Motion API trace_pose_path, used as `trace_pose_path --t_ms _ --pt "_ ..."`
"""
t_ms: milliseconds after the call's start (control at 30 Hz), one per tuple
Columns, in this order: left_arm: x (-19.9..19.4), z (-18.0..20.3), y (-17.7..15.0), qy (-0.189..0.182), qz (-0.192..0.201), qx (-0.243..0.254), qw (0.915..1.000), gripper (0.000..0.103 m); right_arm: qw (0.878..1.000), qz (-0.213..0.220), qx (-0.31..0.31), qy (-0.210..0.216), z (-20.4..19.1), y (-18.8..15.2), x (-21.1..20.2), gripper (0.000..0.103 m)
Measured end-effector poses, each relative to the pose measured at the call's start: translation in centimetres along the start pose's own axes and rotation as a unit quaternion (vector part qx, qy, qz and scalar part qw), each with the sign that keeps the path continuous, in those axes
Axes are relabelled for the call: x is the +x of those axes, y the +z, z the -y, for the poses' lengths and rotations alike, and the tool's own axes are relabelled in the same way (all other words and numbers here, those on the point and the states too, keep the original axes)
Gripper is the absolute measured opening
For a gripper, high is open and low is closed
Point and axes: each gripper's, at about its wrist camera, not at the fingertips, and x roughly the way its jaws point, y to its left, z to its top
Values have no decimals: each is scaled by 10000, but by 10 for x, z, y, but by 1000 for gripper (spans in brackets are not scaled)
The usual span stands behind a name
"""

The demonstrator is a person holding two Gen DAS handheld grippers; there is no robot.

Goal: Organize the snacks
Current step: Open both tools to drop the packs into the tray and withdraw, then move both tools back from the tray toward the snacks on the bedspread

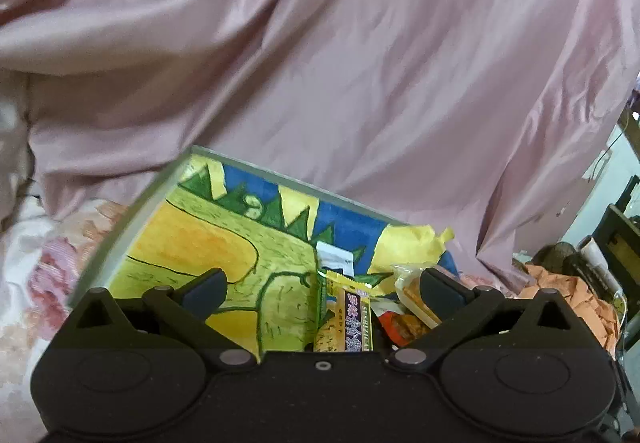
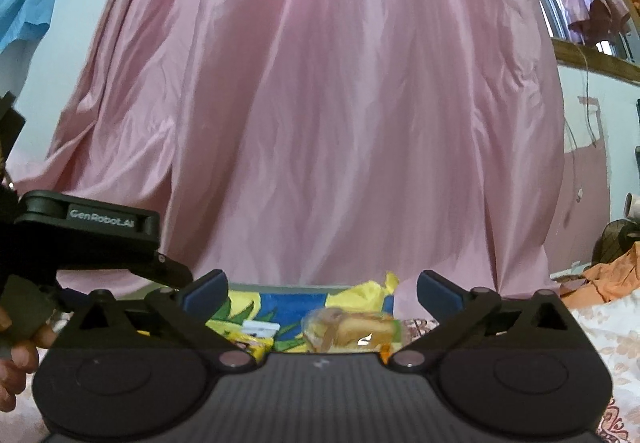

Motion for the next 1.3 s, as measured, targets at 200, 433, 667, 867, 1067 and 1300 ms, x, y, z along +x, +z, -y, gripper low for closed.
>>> trace_pose_path --t_ms 200,433,667,867,1067,1300 --pt "-41 -4 -1 -4 347 83 9994 102 9998 148 81 -41 -7 18 -26 103" --pt "-87 -13 -12 -45 723 285 9970 102 9993 295 201 -128 -13 28 -62 103" --pt "-129 -20 -30 -40 952 538 9940 102 9993 276 199 -137 -24 32 -91 103" --pt "-154 -31 -44 -55 979 509 9939 102 9995 208 166 -157 -31 34 -112 103" --pt "-172 -45 -63 20 962 559 9938 102 9997 138 105 -171 -37 32 -131 103" --pt "-187 -61 -86 85 853 604 9945 102 9999 -46 -81 -135 -42 20 -154 103"
